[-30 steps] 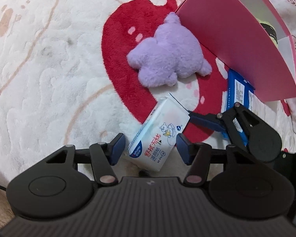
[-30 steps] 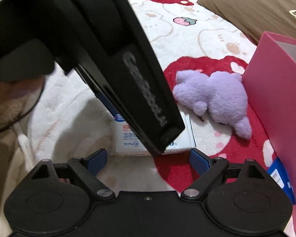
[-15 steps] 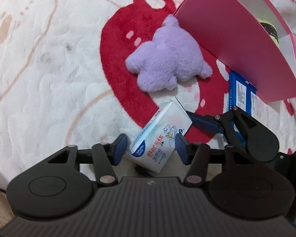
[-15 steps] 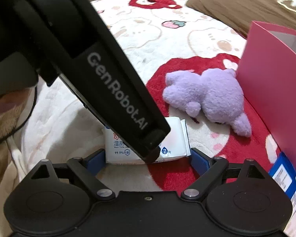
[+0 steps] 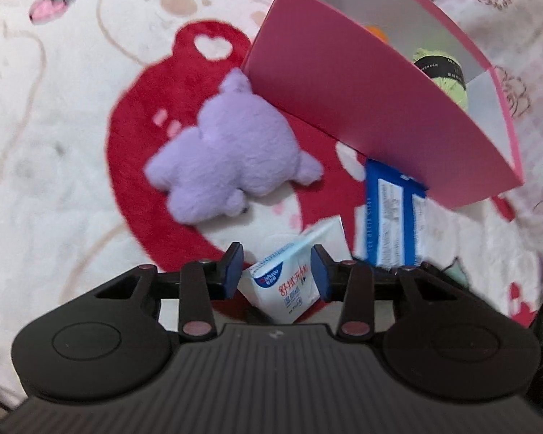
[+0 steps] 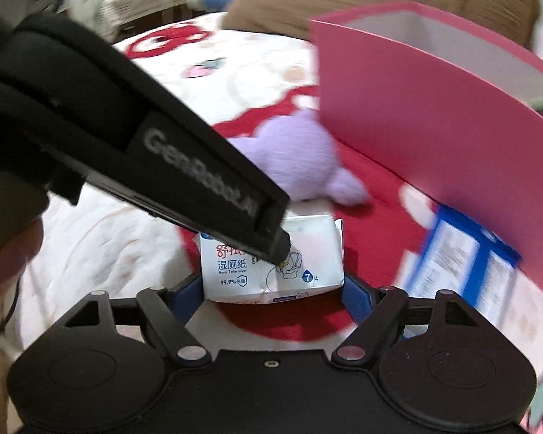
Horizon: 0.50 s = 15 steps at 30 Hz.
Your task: Organize objects
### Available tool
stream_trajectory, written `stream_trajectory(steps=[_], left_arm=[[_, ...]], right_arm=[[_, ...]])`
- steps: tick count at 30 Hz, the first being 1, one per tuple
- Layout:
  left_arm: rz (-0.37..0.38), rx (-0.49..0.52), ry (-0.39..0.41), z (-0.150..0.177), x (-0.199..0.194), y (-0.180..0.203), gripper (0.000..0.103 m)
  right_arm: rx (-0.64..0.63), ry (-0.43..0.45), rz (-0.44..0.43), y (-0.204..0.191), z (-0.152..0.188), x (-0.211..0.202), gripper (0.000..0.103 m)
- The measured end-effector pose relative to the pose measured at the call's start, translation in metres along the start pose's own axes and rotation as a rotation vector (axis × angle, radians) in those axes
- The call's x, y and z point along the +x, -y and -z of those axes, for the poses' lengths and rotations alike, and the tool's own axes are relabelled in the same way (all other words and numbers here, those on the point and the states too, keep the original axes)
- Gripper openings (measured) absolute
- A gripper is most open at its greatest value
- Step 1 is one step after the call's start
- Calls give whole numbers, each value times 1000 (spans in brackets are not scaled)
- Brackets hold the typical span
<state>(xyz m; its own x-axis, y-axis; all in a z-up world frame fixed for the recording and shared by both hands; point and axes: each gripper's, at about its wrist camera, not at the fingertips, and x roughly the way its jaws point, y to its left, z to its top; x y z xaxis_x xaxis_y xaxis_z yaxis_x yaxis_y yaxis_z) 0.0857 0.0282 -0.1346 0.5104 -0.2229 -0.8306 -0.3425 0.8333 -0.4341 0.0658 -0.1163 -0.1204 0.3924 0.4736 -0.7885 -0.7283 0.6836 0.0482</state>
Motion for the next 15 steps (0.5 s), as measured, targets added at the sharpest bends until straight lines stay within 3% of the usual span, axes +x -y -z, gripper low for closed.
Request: stream_trajectory(steps=[4, 9, 12, 13, 15], left_arm=[[-1, 22, -23, 4, 0, 5, 38], [-10, 14, -71, 8, 3, 3, 45], [-4, 1, -80, 11, 6, -1, 42], [-10, 7, -64, 11, 6, 0, 34], [-33, 18, -31, 10, 5, 3, 30]], right_arm=[[123, -41, 7, 11, 6, -4, 83], [142, -31, 42, 9, 7, -7, 82], [176, -27, 71, 9, 5, -7, 83], [181, -29, 73, 9, 4, -7, 83], [184, -27, 70, 9, 2, -6, 85]])
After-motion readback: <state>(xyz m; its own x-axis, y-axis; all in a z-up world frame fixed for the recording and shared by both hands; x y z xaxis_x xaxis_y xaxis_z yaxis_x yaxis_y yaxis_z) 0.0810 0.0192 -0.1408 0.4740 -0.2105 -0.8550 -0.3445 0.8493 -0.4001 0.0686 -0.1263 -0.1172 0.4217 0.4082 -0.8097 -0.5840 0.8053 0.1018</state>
